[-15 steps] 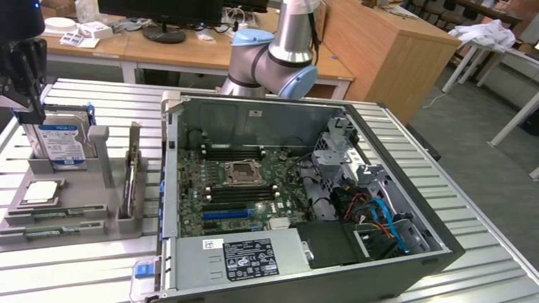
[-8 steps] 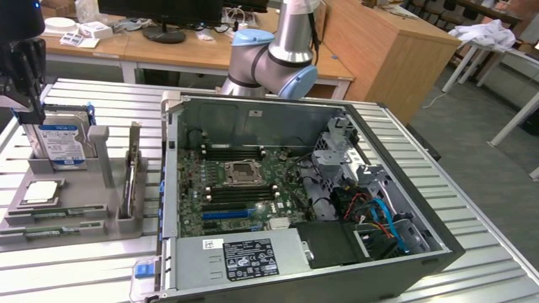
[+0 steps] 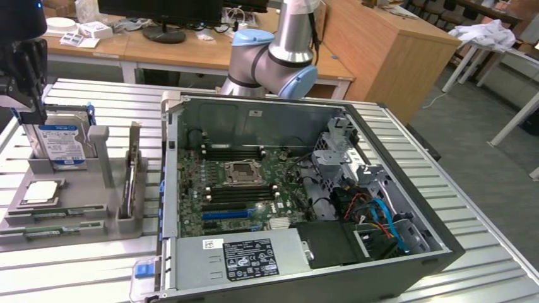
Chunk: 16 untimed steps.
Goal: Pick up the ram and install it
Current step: 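Pick up the ram and move it above insertion slot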
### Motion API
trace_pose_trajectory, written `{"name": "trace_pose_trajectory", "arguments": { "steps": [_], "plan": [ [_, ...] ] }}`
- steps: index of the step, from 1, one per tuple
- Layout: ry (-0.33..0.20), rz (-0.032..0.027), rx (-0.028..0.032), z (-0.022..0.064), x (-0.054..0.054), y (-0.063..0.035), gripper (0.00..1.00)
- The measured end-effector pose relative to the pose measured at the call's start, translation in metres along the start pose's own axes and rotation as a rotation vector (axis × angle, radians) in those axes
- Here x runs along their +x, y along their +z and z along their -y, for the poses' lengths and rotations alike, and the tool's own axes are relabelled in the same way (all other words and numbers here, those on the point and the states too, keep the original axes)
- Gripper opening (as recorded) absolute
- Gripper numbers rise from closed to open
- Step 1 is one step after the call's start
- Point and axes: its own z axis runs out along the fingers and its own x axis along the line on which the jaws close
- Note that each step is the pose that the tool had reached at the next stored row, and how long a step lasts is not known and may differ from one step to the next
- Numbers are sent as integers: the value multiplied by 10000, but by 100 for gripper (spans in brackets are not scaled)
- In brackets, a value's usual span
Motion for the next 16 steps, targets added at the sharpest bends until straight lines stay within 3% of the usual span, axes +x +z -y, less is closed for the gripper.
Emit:
{"name": "trace_pose_trajectory", "arguments": {
  "steps": [12, 16],
  "plan": [
    [-9, -1, -1, 2, 1, -1, 11],
    [-9, -1, -1, 2, 0, -1, 16]
  ]
}}
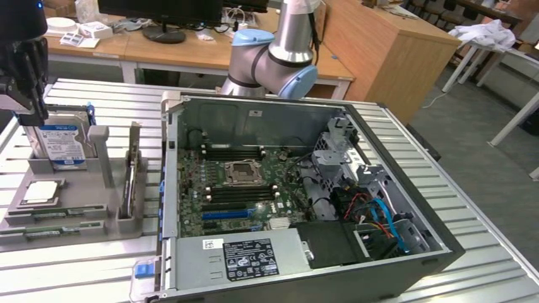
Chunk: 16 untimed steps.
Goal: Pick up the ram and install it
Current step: 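Pick up the ram and move it above insertion slot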
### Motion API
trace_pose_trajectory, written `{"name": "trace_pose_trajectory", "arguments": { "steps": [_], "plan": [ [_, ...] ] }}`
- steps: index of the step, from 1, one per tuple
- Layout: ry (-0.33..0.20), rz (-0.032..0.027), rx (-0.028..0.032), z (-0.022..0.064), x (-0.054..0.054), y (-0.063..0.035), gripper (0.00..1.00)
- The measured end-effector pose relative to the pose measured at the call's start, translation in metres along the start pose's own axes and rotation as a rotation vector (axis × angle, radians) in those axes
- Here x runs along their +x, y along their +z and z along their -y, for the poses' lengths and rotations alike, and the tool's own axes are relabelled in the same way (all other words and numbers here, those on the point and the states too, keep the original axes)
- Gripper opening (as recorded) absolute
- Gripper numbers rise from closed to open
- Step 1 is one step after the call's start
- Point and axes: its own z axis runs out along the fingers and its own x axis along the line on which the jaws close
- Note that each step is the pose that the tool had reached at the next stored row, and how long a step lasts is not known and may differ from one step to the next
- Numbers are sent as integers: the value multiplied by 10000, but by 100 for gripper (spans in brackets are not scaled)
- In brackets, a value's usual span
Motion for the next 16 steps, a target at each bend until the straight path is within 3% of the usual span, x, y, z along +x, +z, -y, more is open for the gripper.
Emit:
{"name": "trace_pose_trajectory", "arguments": {
  "steps": [3, 16],
  "plan": [
    [0, 0, 0, 0, 0, 0, 30],
    [0, 1, 0, 0, 0, 0, 30]
  ]
}}
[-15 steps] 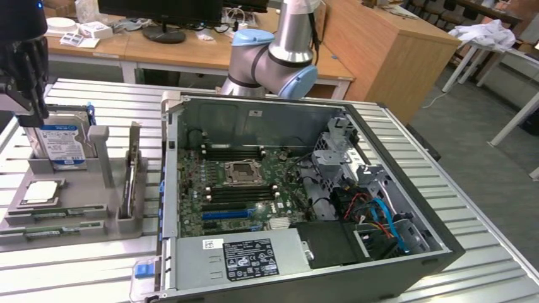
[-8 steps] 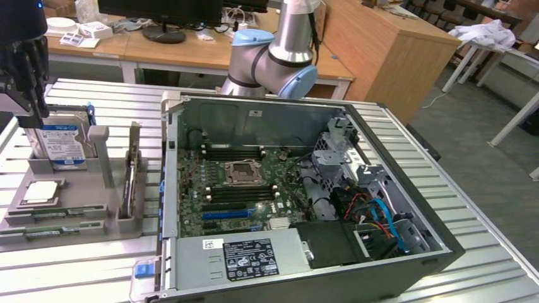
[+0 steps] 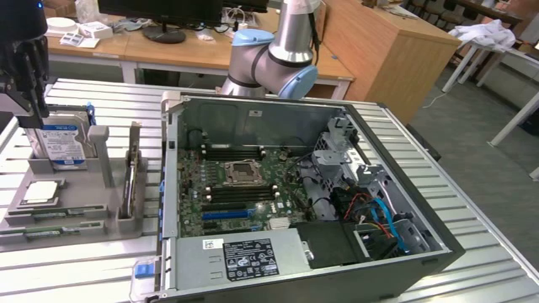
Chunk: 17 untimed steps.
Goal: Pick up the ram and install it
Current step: 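Pick up the ram and move it above insertion slot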
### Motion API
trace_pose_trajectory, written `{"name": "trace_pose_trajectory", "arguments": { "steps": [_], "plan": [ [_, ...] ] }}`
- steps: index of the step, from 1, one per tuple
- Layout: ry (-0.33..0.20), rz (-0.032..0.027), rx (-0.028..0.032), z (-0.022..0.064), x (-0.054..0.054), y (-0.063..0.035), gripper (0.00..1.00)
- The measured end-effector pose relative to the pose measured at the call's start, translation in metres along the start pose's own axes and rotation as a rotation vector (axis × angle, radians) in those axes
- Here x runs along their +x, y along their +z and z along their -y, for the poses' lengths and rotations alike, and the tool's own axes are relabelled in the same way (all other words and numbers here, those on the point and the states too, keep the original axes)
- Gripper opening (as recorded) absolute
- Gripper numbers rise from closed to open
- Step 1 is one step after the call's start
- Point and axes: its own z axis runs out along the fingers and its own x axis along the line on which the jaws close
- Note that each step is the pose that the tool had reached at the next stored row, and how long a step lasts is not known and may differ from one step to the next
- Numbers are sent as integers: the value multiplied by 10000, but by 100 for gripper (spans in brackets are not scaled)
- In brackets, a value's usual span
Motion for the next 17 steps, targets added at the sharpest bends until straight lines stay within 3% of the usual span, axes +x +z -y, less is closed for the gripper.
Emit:
{"name": "trace_pose_trajectory", "arguments": {
  "steps": [5, 6, 17],
  "plan": [
    [0, -1, 0, 0, 0, 0, 31],
    [0, -1, 0, 0, 0, 0, 37],
    [0, -1, 0, 0, 0, 0, 37]
  ]
}}
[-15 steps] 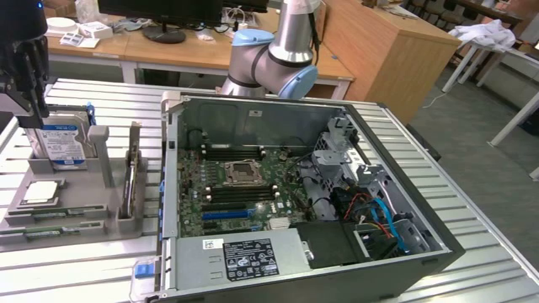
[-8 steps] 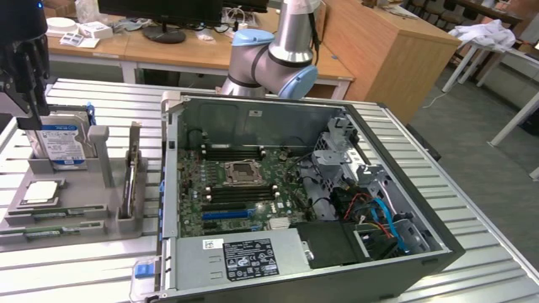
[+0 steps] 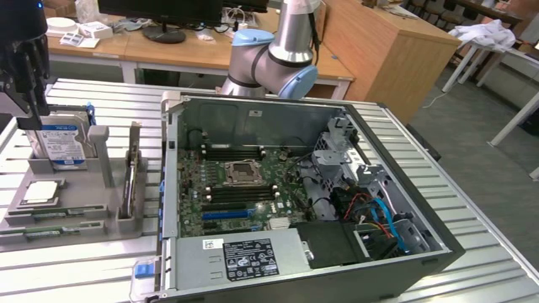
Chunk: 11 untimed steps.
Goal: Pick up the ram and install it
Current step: 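Pick up the ram and move it above insertion slot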
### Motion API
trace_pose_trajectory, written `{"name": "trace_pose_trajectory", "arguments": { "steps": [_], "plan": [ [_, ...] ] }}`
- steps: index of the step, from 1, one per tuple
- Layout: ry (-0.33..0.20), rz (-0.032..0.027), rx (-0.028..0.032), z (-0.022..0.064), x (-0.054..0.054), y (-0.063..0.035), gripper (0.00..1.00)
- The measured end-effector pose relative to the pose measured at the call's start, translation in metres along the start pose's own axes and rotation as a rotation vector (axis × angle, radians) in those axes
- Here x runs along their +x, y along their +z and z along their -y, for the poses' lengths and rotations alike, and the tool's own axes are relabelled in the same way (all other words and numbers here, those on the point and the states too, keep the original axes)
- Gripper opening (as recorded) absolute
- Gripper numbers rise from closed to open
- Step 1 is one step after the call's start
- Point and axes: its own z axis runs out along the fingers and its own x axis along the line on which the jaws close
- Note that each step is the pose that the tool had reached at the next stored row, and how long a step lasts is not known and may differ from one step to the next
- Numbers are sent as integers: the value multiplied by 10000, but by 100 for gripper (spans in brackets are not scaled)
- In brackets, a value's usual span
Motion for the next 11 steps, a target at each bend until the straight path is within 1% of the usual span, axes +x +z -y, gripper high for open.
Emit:
{"name": "trace_pose_trajectory", "arguments": {
  "steps": [2, 3, 8, 11],
  "plan": [
    [0, 0, 0, 0, 0, 0, 38],
    [0, 0, 0, 0, 0, 0, 44],
    [0, 0, 0, 0, 0, 0, 44],
    [0, 0, 8, 1, 1, 26, 44]
  ]
}}
